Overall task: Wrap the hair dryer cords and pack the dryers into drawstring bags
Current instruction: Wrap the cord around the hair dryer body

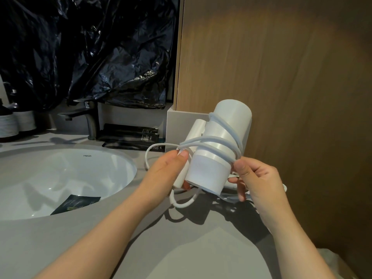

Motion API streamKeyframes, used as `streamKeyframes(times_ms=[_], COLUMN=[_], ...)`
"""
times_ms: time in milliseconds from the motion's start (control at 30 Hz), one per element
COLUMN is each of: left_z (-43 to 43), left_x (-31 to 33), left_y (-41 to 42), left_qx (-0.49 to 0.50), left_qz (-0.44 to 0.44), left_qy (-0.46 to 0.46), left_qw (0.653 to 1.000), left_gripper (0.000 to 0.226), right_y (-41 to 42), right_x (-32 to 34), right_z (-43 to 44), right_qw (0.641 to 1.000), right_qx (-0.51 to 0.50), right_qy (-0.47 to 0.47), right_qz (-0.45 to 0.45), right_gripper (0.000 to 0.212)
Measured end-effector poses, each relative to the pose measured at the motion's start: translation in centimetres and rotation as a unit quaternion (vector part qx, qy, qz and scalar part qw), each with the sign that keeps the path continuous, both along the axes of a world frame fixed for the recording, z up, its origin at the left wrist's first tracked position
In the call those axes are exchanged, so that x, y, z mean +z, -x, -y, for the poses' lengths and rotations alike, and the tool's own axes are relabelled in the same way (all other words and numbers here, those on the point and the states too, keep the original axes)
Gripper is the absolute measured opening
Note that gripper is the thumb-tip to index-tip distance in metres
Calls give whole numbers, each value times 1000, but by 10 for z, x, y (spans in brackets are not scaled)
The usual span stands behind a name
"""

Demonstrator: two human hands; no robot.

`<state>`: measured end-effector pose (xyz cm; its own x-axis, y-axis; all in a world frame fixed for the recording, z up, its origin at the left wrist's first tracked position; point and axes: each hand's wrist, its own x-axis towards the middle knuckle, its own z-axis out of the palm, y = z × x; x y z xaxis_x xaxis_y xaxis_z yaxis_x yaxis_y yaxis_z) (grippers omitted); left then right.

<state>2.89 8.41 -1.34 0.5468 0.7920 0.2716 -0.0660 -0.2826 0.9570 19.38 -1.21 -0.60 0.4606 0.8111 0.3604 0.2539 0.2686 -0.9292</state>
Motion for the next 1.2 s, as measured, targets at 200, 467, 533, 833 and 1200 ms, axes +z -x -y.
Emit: streamKeyframes(times_ms=[200, 467, 533, 833, 1200], left_z=[-3, 1, 2, -5, 9], left_x=[-7, 1, 3, -7, -7], left_y=[-2, -1, 0, -2, -5], left_qx=[47, 52, 65, 105, 102], left_qz=[-50, -25, -11, -71, -123], left_qy=[-103, -135, -135, -180, -262], left_qw=[992, 989, 989, 975, 952], left_gripper=[52, 36, 32, 93, 120], right_y=[5, 1, 0, 2, 5], right_x=[0, 1, 2, 2, 0], right_z=[-2, -1, 2, 1, -1], right_qw=[1000, 1000, 1000, 1000, 999], right_qx=[-18, -12, 13, -20, -33], right_qy=[5, 27, 23, 18, 13], right_qz=[-6, -2, 4, -8, -11], right_gripper=[28, 30, 29, 33, 22])
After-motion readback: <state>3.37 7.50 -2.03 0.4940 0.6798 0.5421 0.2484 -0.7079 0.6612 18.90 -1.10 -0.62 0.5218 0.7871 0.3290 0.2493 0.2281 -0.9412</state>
